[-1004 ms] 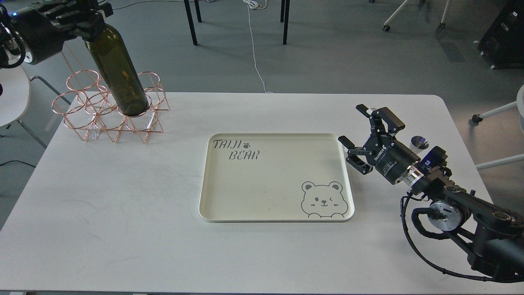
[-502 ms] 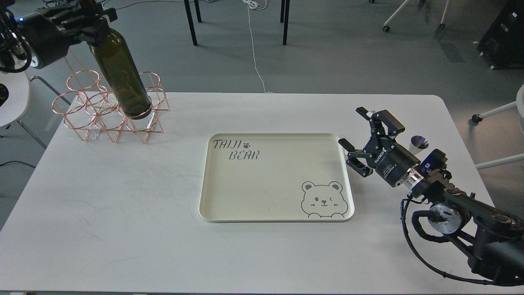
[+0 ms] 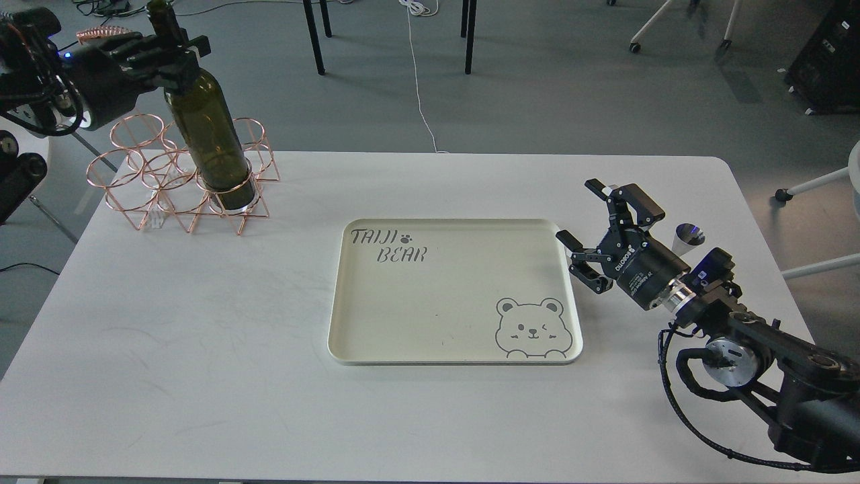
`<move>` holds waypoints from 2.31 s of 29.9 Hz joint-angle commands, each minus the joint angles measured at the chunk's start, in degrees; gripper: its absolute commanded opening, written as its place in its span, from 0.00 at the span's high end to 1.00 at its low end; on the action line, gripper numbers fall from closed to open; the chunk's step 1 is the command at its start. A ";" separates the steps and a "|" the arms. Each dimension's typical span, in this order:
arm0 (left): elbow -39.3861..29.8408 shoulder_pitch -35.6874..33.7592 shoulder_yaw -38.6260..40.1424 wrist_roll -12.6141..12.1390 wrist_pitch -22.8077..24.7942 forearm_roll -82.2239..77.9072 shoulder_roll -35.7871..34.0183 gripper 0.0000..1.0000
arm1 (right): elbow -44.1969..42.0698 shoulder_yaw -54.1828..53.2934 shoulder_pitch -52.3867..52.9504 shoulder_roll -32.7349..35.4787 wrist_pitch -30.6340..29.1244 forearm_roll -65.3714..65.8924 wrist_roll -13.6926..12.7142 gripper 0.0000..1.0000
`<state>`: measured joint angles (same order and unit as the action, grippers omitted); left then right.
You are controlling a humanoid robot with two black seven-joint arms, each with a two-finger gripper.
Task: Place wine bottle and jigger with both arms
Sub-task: 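Lower the bottle upright into a slot of the copper rack, then open the left gripper and lift it away from the bottle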
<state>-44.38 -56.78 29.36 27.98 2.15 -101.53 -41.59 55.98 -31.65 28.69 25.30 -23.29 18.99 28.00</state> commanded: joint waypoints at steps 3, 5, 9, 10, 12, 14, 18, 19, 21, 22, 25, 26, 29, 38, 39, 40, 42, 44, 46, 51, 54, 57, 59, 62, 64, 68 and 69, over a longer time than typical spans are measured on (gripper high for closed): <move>0.87 1.50 0.08 0.02 -0.04 0.28 0.20 0.81 | 0.01 0.01 -0.04 -0.08 0.00 0.00 0.00 0.01; 1.05 2.03 0.08 0.02 -0.48 0.28 0.55 0.80 | 0.01 0.09 -0.04 -0.08 0.00 0.00 0.00 0.01; 1.40 2.82 0.08 0.02 -1.09 0.19 0.81 0.79 | 0.01 0.10 -0.13 -0.08 0.00 0.00 0.00 0.01; 1.66 3.08 0.08 0.02 -1.09 0.19 0.90 0.79 | 0.01 0.10 -0.13 -0.08 0.00 0.00 0.00 0.01; 2.10 3.43 0.08 0.02 -1.09 0.19 0.99 0.78 | 0.01 0.09 -0.13 -0.08 0.00 0.00 0.00 0.01; 2.72 3.52 0.08 0.02 -1.09 0.19 1.86 0.77 | 0.01 0.01 -0.47 -0.08 0.00 0.00 0.00 0.01; 3.77 3.52 0.08 0.02 -1.09 0.19 2.83 0.74 | 0.01 0.01 -0.74 0.01 0.00 0.00 0.00 0.01; 3.95 3.61 0.00 0.02 -1.09 0.19 2.83 0.73 | 0.01 0.01 -0.74 0.01 0.00 0.00 0.00 0.01; 4.04 3.61 0.00 0.02 -1.09 0.19 2.92 0.70 | 0.09 0.01 -0.74 0.01 0.00 0.00 0.00 0.01; 4.13 3.61 0.00 0.02 -1.09 0.19 2.92 0.68 | 0.09 0.01 -0.74 0.01 0.00 0.00 0.00 0.01; 4.13 3.61 0.00 0.02 -1.09 0.28 2.92 0.56 | 0.09 0.01 -0.74 -0.16 0.00 0.00 0.00 0.01; 4.13 3.61 0.00 0.02 -1.09 0.20 2.92 0.52 | 0.09 0.01 -0.74 -0.17 0.00 0.00 0.00 0.01; 4.04 3.43 0.00 0.02 -1.09 0.28 2.92 0.40 | 0.09 0.01 -0.74 -0.17 0.00 0.09 0.00 0.01; 3.34 3.08 0.08 0.02 -1.18 1.07 2.83 0.18 | 0.09 0.10 -0.74 -0.17 0.00 0.43 0.00 0.01; 3.34 3.08 0.17 0.02 -1.18 1.07 2.83 0.17 | 0.09 0.10 -0.74 -0.17 0.00 0.79 0.00 0.01; 3.34 2.99 0.17 0.02 -1.18 1.07 2.75 0.17 | 0.09 0.10 -0.74 -0.17 0.00 0.96 0.00 0.01; 3.25 2.91 0.26 0.02 -1.18 1.07 2.66 0.16 | 0.09 0.01 -0.92 -0.17 0.00 1.05 0.00 0.01; 2.99 2.73 0.35 0.02 -1.18 1.07 2.40 0.14 | 0.09 0.01 -0.92 -0.17 0.00 1.05 0.00 0.01; 2.98 1.86 0.44 0.02 -1.18 1.07 2.22 0.14 | 0.09 0.01 -0.92 -0.17 0.00 1.05 0.00 0.01; 2.72 -1.31 0.35 0.02 -1.09 1.07 0.12 0.12 | 0.09 0.01 -0.92 -0.08 0.00 1.14 0.00 0.01; 0.27 -3.24 0.35 0.02 -0.83 1.07 -2.34 0.10 | 0.10 -0.08 -0.92 0.01 0.00 1.14 0.00 0.01; -2.72 -5.61 0.44 0.02 -0.48 1.34 -5.86 0.09 | 0.09 -0.17 -0.92 -0.08 0.00 1.14 0.00 0.01; -4.39 -6.93 0.44 0.02 -0.48 2.56 -7.44 0.08 | 0.09 -0.17 -0.92 -0.08 0.00 1.14 0.00 0.01; -8.25 -8.34 0.70 0.02 -0.39 6.94 -10.43 0.07 | 0.09 -0.34 -0.92 -0.16 0.00 1.14 0.00 0.01; -11.85 -8.43 0.96 0.02 -0.48 12.82 -11.57 0.06 | 0.01 -1.22 -0.92 -0.51 0.09 1.14 0.00 0.01; -21.60 -6.77 0.70 0.02 -1.09 28.37 -12.63 0.02 | 0.27 -2.45 -1.00 -0.96 0.97 0.97 0.00 0.01; -23.19 -5.54 0.70 0.02 -1.09 31.89 -12.46 0.02 | 0.44 -2.80 -1.00 -1.30 1.05 0.97 0.00 0.01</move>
<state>-61.88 -64.51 30.20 27.99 1.29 -79.70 -53.89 56.03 -33.54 27.76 24.51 -22.47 20.12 28.00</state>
